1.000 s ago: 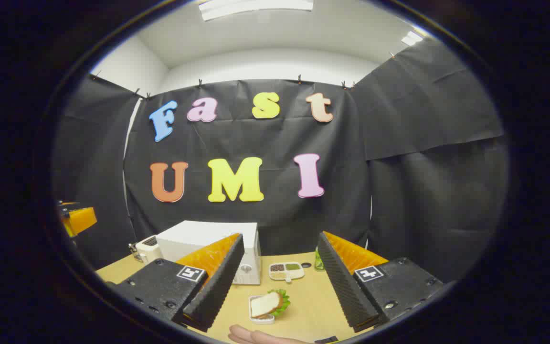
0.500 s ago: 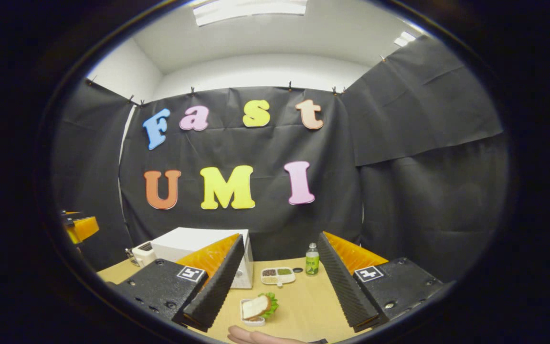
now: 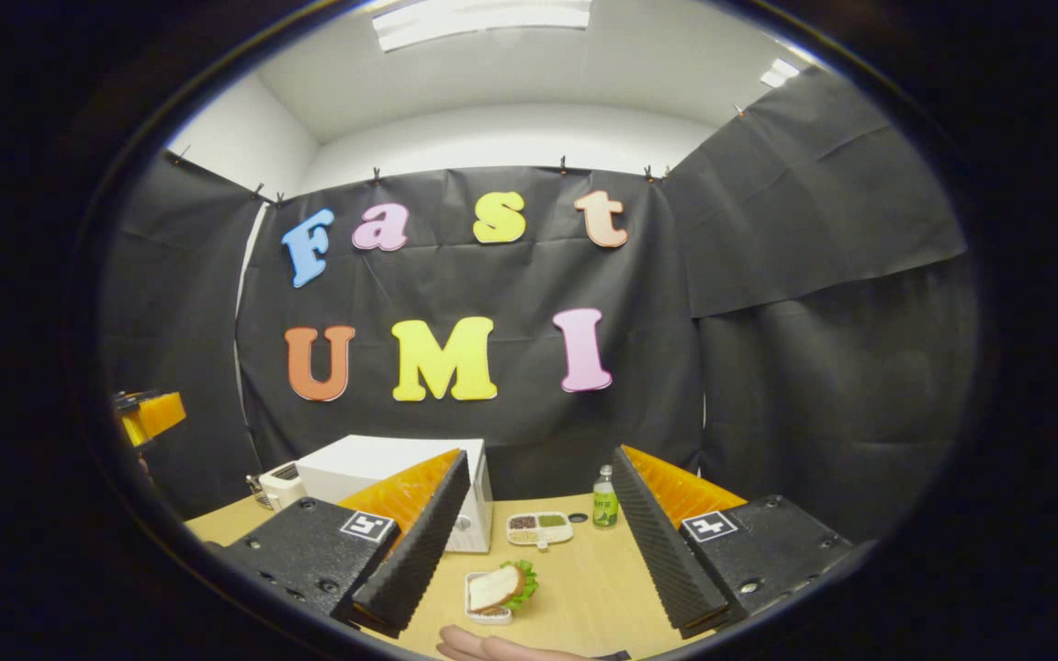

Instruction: Open the microwave oven with the left hand, put the food in, and close the microwave oven.

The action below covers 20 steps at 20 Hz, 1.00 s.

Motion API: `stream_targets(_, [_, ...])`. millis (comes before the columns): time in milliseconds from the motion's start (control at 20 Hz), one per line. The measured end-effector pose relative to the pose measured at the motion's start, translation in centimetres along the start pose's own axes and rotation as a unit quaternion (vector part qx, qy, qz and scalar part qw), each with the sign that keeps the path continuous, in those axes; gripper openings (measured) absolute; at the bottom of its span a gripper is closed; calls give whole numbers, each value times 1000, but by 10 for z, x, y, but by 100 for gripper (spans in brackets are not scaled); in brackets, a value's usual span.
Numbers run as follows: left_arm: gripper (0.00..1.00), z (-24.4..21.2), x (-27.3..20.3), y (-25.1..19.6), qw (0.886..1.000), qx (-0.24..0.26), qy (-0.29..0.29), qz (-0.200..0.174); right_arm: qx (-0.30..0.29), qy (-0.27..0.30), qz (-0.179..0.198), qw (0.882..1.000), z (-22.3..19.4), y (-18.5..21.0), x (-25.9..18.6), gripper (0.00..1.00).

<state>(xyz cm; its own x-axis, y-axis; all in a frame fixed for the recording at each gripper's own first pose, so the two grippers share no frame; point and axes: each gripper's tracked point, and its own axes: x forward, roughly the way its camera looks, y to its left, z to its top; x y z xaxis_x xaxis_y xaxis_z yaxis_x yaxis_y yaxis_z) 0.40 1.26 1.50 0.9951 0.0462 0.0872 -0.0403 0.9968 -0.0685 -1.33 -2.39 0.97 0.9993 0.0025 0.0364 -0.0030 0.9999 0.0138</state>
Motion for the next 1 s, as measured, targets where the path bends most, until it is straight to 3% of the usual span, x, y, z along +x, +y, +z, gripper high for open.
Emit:
stream_targets(250, [95, -4, 25, -7, 999, 2, -35, 1, 11, -3, 23, 1000, -11, 4, -6, 99])
stream_targets(350, [95, -32, 42, -11, 1000, 18, -9, 11, 20, -9, 31, 999, -17, 1, -8, 98])
stream_targets(750, [95, -112, 126, -86, 998, 42, 29, -31, 19, -39, 38, 998, -26, -24, 4, 98])
stream_targets(800, [95, -123, 137, -94, 998, 42, 36, -33, 16, -42, 37, 998, -26, -28, 6, 92])
stream_targets(850, [95, -133, 149, -99, 998, 45, 39, -32, 15, -44, 35, 998, -27, -33, 8, 99])
stream_targets(1000, [95, -159, 182, -122, 996, 67, 37, -52, 8, -57, 28, 998, -29, -44, 9, 98])
